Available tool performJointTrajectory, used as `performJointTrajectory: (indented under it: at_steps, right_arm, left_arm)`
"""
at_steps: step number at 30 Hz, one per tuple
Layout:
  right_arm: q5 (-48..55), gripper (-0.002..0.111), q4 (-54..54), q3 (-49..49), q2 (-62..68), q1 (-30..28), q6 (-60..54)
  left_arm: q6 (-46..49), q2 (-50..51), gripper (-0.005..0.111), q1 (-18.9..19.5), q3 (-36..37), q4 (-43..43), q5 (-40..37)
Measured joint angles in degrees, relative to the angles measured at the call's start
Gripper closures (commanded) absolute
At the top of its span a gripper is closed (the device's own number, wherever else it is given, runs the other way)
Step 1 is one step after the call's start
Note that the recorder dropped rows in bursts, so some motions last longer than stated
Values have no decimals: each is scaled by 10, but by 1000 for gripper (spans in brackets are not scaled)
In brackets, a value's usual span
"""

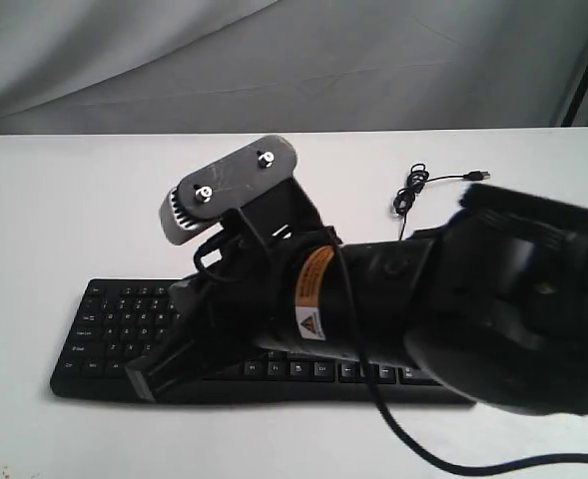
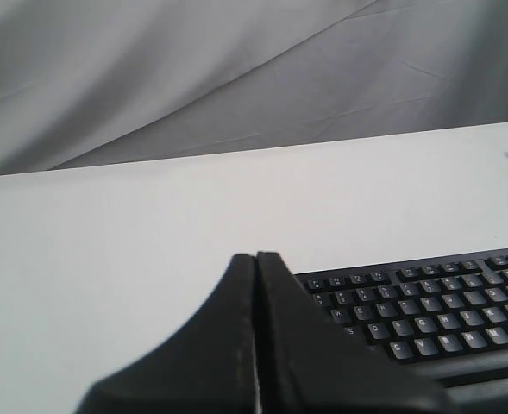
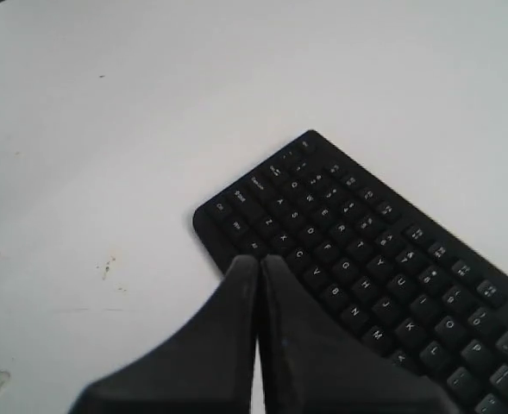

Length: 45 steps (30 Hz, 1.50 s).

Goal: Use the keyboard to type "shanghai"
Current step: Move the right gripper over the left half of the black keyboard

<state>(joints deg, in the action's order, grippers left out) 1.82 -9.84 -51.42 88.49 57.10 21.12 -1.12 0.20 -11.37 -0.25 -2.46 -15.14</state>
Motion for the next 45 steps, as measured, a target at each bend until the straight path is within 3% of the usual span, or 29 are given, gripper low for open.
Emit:
performJointTrajectory:
  at_steps: [13,24,34,45]
  right_arm:
    - [34,108,69,-106,141,0,-3]
    - [176,108,107,-322,281,1,-248]
    - [138,108,260,-343,353,-12,-410]
    - [168,108,283,-394,386,-26,-474]
  left_arm:
    - [0,0,107,0,0,0,0]
    - [0,0,107,0,0,0,0]
    - [0,0,107,0,0,0,0]
    - [0,0,107,0,0,0,0]
